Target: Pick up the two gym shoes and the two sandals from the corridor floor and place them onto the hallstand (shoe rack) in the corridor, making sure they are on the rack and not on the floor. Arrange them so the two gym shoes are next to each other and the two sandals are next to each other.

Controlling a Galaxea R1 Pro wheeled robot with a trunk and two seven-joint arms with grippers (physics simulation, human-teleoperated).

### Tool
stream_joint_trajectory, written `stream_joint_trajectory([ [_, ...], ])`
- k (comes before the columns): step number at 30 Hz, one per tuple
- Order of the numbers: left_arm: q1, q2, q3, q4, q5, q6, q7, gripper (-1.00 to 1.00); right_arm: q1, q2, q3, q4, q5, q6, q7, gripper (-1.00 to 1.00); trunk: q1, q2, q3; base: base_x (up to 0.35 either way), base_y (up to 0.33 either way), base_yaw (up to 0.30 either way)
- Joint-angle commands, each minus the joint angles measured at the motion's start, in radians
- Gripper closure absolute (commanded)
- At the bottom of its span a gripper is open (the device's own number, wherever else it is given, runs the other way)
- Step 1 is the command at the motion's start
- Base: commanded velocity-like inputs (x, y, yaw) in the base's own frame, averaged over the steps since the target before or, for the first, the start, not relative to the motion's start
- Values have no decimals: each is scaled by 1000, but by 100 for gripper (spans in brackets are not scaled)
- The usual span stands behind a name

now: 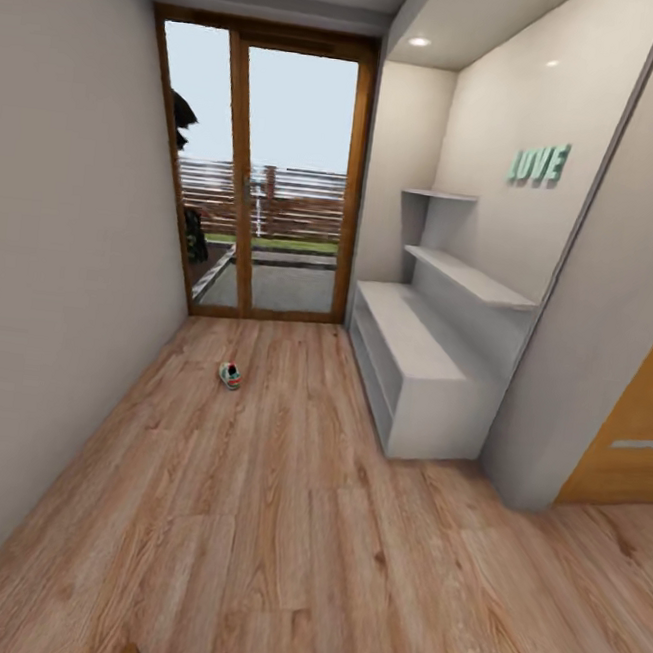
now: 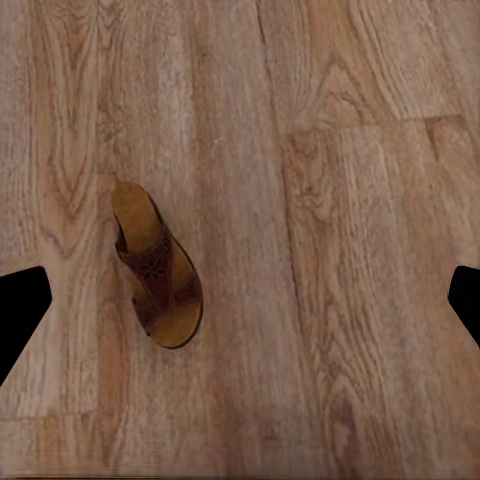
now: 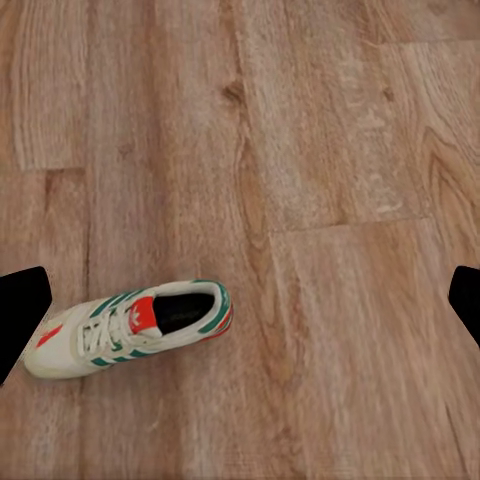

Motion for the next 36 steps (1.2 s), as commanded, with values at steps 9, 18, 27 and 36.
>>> stream_joint_trajectory([
  [9,-1,0,1,1,1,-3,0,-100,0,-1,0,-3,0,-3,1,-100,0,0,-1,107,-135,49],
  [18,-1,0,1,2,1,-3,0,-100,0,-1,0,-3,1,-3,5,-100,0,0,-1,99,-174,4],
  [27,-1,0,1,1,1,-3,0,-100,0,-2,0,-1,3,-3,3,-100,0,0,-1,13,-21,0],
  [36,0,0,1,1,3,-3,0,-100,0,-2,0,-2,1,-3,1,-100,0,0,-1,1,-41,0],
])
